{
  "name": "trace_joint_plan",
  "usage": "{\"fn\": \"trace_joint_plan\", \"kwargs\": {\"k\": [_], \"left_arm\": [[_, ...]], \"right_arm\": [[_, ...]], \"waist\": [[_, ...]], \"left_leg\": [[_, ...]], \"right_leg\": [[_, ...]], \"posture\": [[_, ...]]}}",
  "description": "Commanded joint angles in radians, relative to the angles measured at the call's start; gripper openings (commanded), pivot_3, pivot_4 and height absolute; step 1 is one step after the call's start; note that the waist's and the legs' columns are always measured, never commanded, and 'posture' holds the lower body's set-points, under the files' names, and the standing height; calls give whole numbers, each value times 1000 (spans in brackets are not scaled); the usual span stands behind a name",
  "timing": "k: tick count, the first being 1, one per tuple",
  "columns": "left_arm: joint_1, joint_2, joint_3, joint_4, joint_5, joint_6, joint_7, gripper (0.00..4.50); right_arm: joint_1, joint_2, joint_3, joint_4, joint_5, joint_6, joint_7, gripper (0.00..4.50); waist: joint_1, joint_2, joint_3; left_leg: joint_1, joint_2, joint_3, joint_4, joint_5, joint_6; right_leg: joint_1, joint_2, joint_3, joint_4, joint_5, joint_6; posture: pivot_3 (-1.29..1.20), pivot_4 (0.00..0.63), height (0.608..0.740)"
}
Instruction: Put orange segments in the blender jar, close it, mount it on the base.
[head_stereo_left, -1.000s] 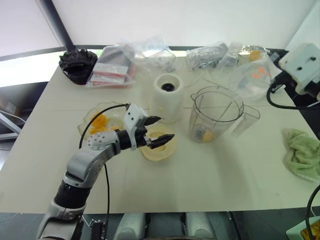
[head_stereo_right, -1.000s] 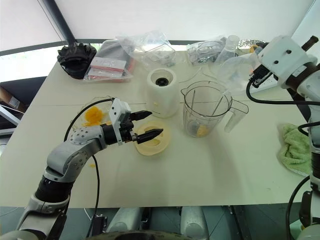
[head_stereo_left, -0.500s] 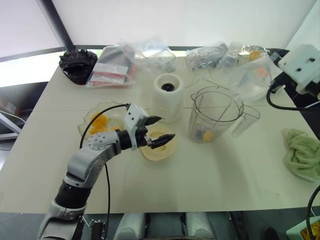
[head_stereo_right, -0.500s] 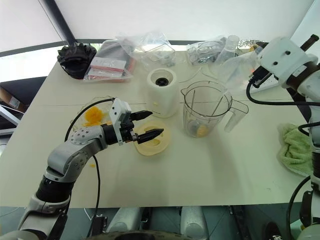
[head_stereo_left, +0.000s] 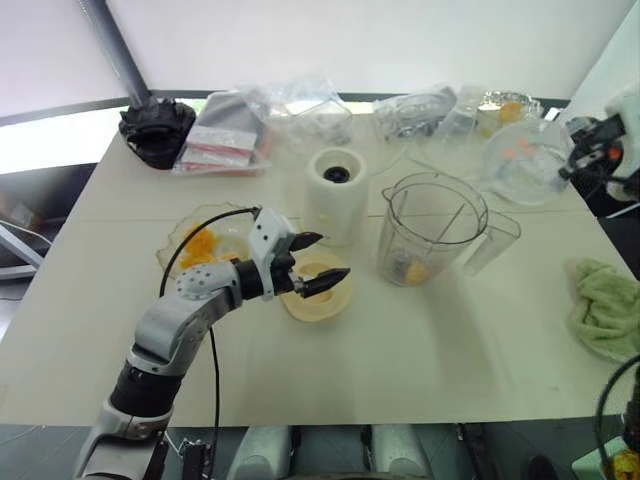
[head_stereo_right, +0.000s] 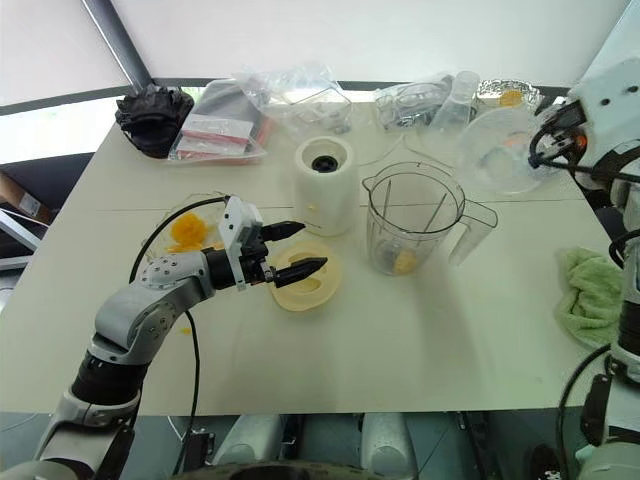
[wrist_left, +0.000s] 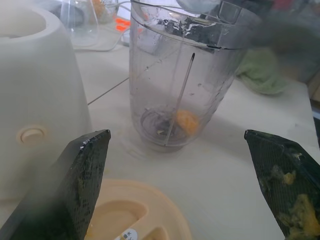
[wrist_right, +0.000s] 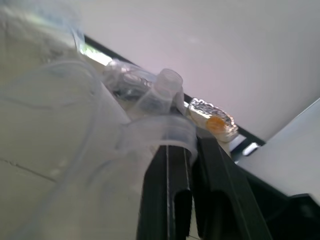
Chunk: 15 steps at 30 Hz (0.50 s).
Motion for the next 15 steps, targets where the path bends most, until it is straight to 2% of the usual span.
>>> {"fn": "trace_joint_plan", "kwargs": {"k": [1,6,15], "left_arm": [[-12,8,8,-31,1,-3,-5,4500],[-7,17,9,-36,-2,1,-4,4500],[-1,27,13,-53,-4,10,-1,4500]], "right_arm": [[-37,22,-122,17,60,117,-78,21],[-41,111,-274,75,124,223,-199,21],[30,241,-451,187,169,86,-354,21]], "waist": [[1,0,0],[1,1,0],[-1,1,-1]], "left_leg": [[0,0,0,0,0,0],[0,0,0,0,0,0],[2,-1,1,1,0,0]], "right_leg": [[0,0,0,0,0,0],[0,0,0,1,0,0],[0,0,1,6,0,0]], "posture": [[0,150,740],[0,150,740],[0,150,740]]}}
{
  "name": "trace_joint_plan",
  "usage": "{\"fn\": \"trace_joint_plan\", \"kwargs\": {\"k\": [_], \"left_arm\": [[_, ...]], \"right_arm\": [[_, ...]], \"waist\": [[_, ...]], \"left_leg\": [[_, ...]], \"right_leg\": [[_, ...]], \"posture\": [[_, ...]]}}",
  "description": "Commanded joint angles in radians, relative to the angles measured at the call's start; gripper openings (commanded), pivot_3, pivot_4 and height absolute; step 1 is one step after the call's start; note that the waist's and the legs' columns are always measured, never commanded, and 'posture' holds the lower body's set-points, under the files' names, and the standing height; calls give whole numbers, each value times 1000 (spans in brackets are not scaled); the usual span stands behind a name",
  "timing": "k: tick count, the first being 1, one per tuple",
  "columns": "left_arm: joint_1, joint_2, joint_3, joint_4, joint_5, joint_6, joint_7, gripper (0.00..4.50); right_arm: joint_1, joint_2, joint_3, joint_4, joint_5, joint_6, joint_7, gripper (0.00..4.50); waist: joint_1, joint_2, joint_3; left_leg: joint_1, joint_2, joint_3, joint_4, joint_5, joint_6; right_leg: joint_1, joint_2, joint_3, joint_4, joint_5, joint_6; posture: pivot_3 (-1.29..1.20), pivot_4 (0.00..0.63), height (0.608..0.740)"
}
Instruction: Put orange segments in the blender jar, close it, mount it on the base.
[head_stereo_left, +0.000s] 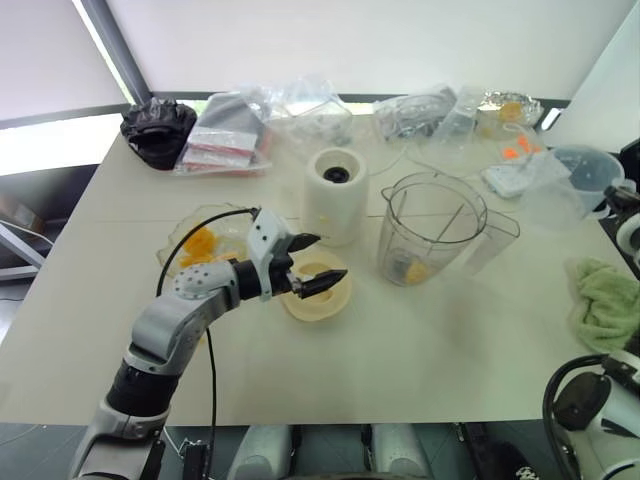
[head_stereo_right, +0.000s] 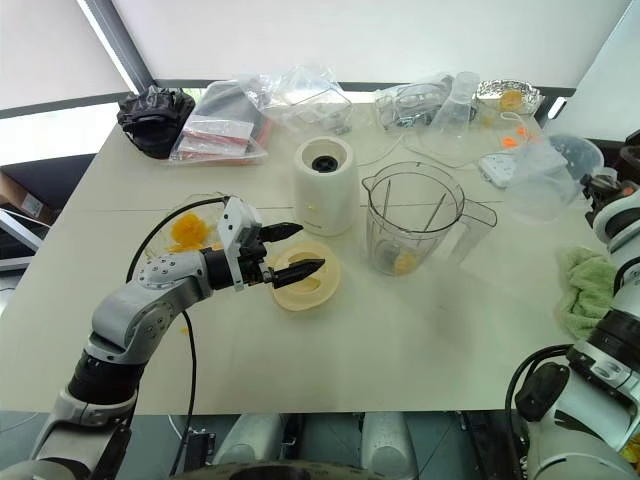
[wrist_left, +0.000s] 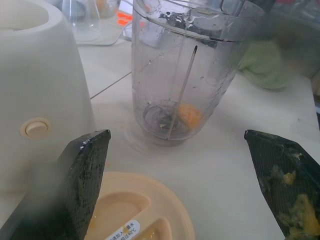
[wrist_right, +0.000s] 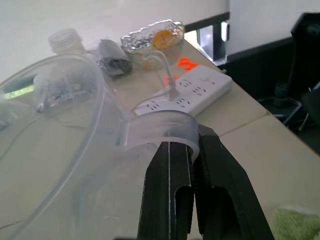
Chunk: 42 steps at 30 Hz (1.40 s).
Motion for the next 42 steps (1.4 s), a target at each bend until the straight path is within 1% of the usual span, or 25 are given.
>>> {"fn": "trace_joint_plan", "kwargs": {"k": [1,9,13,18,27,36,39,42], "left_arm": [[-1,8,13,-51,-3,-4,-1,4500],[12,9,16,-68,-3,3,9,4500],[19,11,19,-75,-5,9,16,4500],[23,13,23,-83,-8,15,25,4500],[37,20,32,-111,-14,34,36,4500],[40,28,33,-122,-16,44,40,4500],[40,28,33,-122,-17,43,39,4500],[38,27,31,-122,-18,43,38,4500]], "right_arm": [[31,6,-58,12,30,-77,-27,21],[98,29,-62,142,43,-234,-65,21],[84,30,-46,283,39,-358,-76,21],[66,19,-22,407,46,-466,-75,21],[39,30,20,505,78,-548,-77,21],[85,40,54,539,92,-555,-93,21],[91,34,62,538,108,-533,-84,905],[100,23,79,537,102,-531,-87,2534]], "waist": [[0,0,0],[-13,0,0],[-23,1,0],[-27,1,0],[-26,1,0],[-24,1,0],[-24,1,0],[-25,1,-1]], "left_leg": [[0,0,0,0,0,0],[1,0,1,1,0,0],[1,0,1,1,0,0],[2,0,2,1,0,0],[2,0,2,1,0,0],[2,0,2,1,0,0],[2,0,2,1,0,0],[2,0,2,1,0,0]], "right_leg": [[0,0,0,1,0,0],[0,0,1,2,0,0],[1,0,1,2,0,0],[1,1,2,2,0,0],[1,1,2,2,0,0],[1,1,2,2,0,0],[1,1,2,2,0,0],[1,1,2,2,0,0]], "posture": [[0,150,740],[0,150,740],[0,150,740],[0,150,740],[0,150,740],[0,150,740],[0,150,740],[0,150,740]]}}
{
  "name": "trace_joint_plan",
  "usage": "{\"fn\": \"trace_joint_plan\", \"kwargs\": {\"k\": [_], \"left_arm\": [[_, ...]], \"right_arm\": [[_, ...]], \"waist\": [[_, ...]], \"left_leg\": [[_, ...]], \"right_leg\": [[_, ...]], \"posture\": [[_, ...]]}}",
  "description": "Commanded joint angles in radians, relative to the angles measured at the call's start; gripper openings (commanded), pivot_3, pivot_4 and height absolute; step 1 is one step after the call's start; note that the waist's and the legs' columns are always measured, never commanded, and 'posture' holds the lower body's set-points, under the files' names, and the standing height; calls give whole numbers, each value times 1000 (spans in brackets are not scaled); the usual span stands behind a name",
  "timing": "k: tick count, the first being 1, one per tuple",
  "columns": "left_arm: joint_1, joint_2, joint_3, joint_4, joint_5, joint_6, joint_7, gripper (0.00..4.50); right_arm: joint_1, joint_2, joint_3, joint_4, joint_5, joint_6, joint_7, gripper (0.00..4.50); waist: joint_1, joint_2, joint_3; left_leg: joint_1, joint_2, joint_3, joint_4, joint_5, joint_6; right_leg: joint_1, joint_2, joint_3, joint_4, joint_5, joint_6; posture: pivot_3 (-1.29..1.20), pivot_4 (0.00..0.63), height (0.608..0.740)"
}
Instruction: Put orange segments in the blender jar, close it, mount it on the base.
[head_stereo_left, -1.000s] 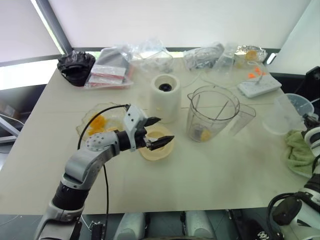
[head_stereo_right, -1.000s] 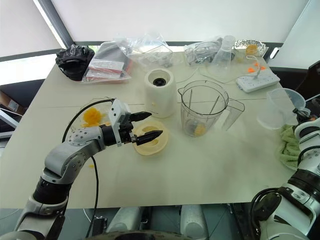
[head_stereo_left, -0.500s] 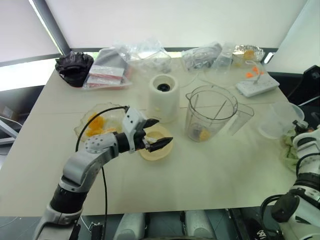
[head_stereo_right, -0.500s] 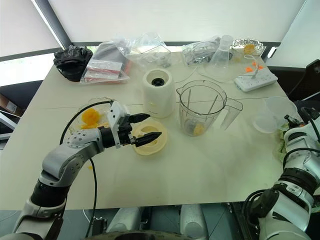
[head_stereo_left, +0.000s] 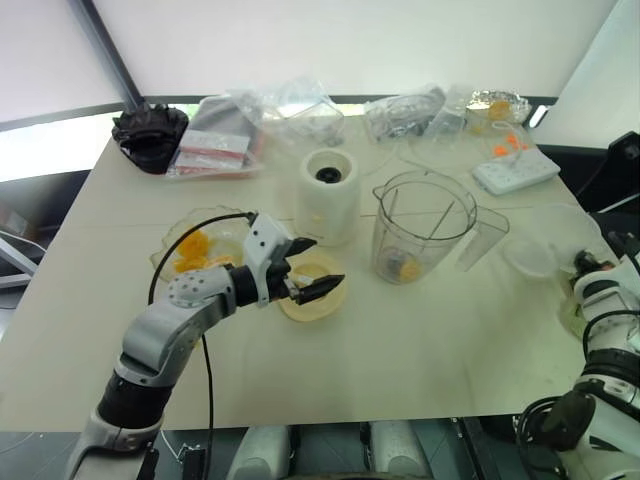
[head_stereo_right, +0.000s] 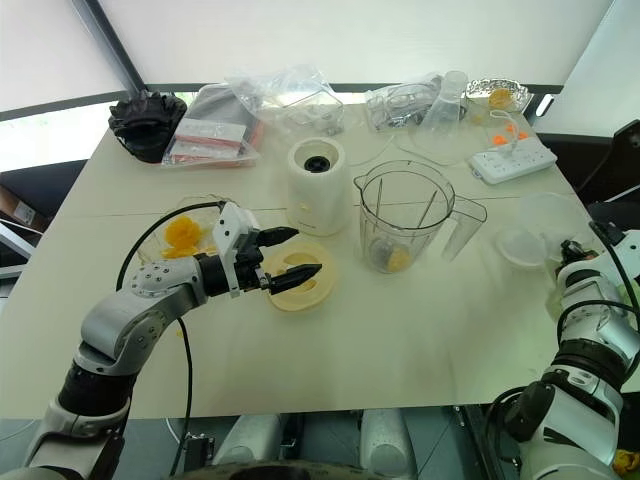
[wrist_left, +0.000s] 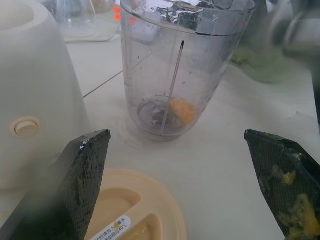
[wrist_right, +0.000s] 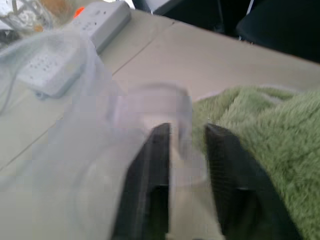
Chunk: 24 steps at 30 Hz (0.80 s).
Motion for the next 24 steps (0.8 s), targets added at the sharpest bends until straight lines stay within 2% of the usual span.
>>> {"fn": "trace_joint_plan", "kwargs": {"k": [1,3,4,17,24], "left_arm": [[-3,5,20,-39,-14,-3,-3,4500],[-4,3,19,-38,-14,-4,-3,4500],[-4,3,19,-37,-14,-4,-3,4500],[-13,-1,10,-21,-11,-11,-14,4500],[-24,4,11,-2,-4,-19,-36,4500]], "right_arm": [[7,-25,15,-19,1,0,-2,2948],[19,-31,23,-25,-3,6,-5,4084],[25,-31,23,-34,-1,11,-5,4450],[187,-23,4,-294,59,125,-14,4450],[309,-30,-19,-586,134,270,-9,4450]], "waist": [[-1,0,0],[-3,0,0],[-2,0,0],[2,0,0],[4,0,0]], "left_leg": [[0,0,0,0,0,0],[0,0,0,0,0,0],[0,0,0,0,0,0],[0,0,0,0,0,0],[0,0,-1,0,0,0]], "right_leg": [[0,0,0,0,0,0],[0,0,0,0,0,0],[0,0,0,0,0,0],[0,0,0,0,0,0],[0,0,0,0,0,0]], "posture": [[0,150,740],[0,150,740],[0,150,740],[0,150,740],[0,150,740]]}}
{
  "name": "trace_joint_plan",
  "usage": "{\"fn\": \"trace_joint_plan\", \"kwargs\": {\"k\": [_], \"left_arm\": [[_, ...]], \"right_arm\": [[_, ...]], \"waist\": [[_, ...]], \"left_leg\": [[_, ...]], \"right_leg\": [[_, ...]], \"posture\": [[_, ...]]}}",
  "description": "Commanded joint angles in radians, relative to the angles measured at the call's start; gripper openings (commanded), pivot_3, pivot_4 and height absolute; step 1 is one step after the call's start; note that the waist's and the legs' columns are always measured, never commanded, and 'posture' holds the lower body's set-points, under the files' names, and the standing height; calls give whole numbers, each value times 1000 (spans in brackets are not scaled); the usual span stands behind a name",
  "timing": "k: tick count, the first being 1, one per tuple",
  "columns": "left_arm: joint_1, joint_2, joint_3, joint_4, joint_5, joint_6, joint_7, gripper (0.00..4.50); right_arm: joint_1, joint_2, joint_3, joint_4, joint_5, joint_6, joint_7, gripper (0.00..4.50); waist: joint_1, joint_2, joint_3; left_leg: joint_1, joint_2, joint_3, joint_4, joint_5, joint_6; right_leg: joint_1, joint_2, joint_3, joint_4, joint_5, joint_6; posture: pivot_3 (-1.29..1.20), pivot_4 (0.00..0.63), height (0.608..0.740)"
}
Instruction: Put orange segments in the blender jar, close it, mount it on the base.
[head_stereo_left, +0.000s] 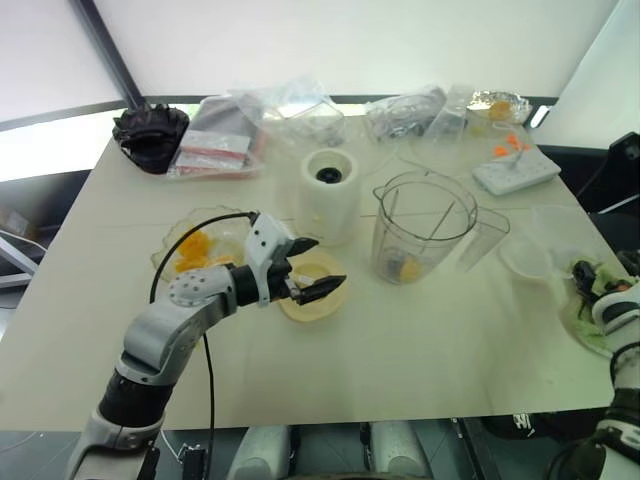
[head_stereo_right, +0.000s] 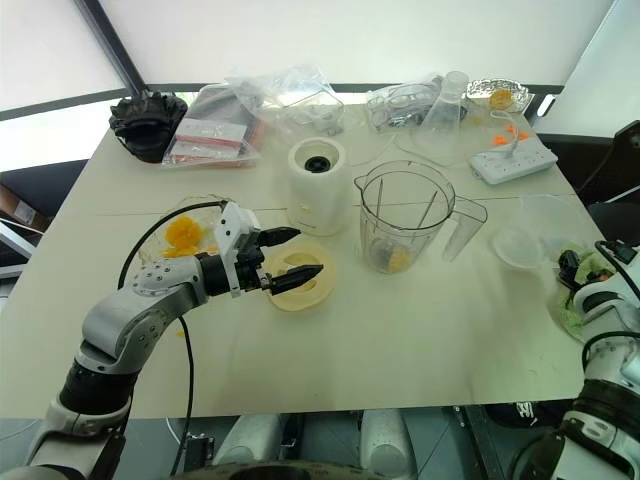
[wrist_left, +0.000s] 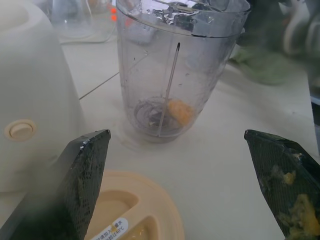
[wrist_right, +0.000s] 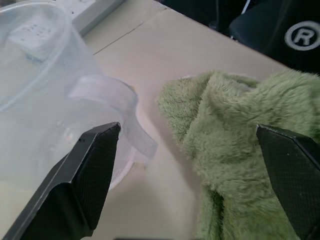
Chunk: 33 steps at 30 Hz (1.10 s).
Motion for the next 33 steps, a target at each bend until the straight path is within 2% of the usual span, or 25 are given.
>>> {"fn": "trace_joint_plan", "kwargs": {"k": [1,6,10,15,19,25,27,30,33], "left_arm": [[-15,9,13,-7,-2,-19,-17,4500],[-26,32,19,23,5,-32,-54,4500],[-77,117,10,111,23,-65,-174,4500],[-149,201,-25,226,53,-124,-340,4500],[-224,248,-80,350,101,-214,-511,4500],[-376,256,-178,626,233,-435,-746,4500],[-443,236,-206,749,279,-523,-811,3936],[-528,191,-233,932,355,-652,-846,2645],[-607,135,-244,1111,414,-767,-860,2645]], "right_arm": [[53,-24,-42,-187,59,77,12,4450],[143,-46,-75,-363,127,184,51,4450],[239,-119,-129,-528,228,305,131,4450],[360,-181,-216,-728,426,425,261,4450],[490,-196,-276,-871,553,446,358,4450],[525,-197,-263,-959,677,422,330,4450],[536,-199,-247,-985,700,413,314,4500],[559,-196,-225,-1015,712,398,289,4500],[587,-191,-209,-1047,728,379,268,4500]], "waist": [[0,0,0],[1,0,0],[1,0,0],[2,-1,1],[6,-2,1],[7,-4,2],[9,-4,2],[18,-5,2],[25,-7,3]], "left_leg": [[0,0,0,0,0,0],[0,0,0,0,0,0],[0,0,-1,0,0,0],[0,1,0,0,0,0],[-1,1,-1,0,0,0],[-1,1,-1,0,0,0],[-2,1,-1,0,0,0],[-2,1,-1,-1,0,1],[-3,1,-1,-1,-1,2]], "right_leg": [[0,0,0,0,0,0],[0,0,0,0,0,0],[0,0,0,0,-1,-1],[0,1,0,-1,-2,-2],[0,1,-1,-2,-2,-1],[2,1,-1,-7,-2,-3],[2,1,-1,-7,-2,-3],[2,1,-2,-9,-2,-1],[1,1,-2,-10,-1,1]], "posture": [[0,150,740],[0,150,740],[0,150,740],[0,150,740],[0,150,740],[0,150,740],[0,150,740],[0,150,740],[0,150,740]]}}
